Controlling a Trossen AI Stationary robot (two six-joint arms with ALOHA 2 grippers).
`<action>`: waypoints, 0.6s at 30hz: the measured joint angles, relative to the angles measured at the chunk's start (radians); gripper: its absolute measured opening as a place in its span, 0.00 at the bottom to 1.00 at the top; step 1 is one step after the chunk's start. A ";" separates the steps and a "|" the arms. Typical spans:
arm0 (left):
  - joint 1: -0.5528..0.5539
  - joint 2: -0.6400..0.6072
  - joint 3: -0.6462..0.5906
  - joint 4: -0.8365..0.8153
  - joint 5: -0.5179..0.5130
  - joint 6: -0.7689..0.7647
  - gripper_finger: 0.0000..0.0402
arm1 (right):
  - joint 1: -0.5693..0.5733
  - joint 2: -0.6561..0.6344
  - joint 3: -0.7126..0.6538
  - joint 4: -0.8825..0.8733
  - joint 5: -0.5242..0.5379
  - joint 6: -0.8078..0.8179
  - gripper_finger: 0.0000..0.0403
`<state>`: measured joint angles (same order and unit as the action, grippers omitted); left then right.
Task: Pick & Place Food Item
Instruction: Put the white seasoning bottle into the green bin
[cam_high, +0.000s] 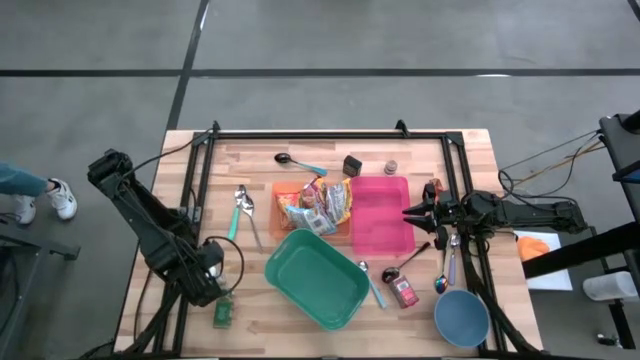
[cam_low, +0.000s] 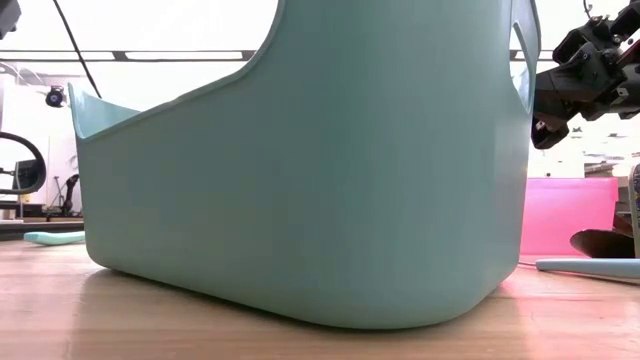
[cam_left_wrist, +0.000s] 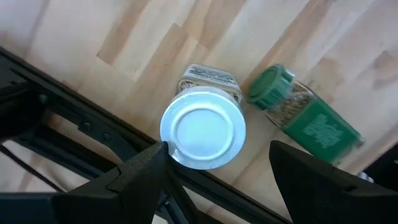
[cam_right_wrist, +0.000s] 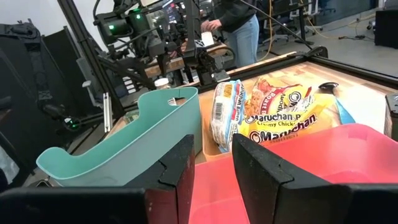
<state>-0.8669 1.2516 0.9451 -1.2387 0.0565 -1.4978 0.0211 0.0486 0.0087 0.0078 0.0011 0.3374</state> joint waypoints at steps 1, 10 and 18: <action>0.000 -0.003 0.000 0.005 0.002 0.000 0.71 | 0.000 0.000 0.000 0.000 0.000 0.000 0.27; 0.000 -0.037 0.003 0.003 0.005 0.012 0.71 | 0.000 0.000 0.000 0.000 0.000 0.000 0.27; 0.000 -0.050 -0.002 -0.010 -0.041 0.056 0.71 | 0.000 0.000 0.000 0.000 0.000 0.000 0.27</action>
<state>-0.8669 1.2015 0.9434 -1.2483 0.0158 -1.4417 0.0211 0.0486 0.0089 0.0075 0.0012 0.3374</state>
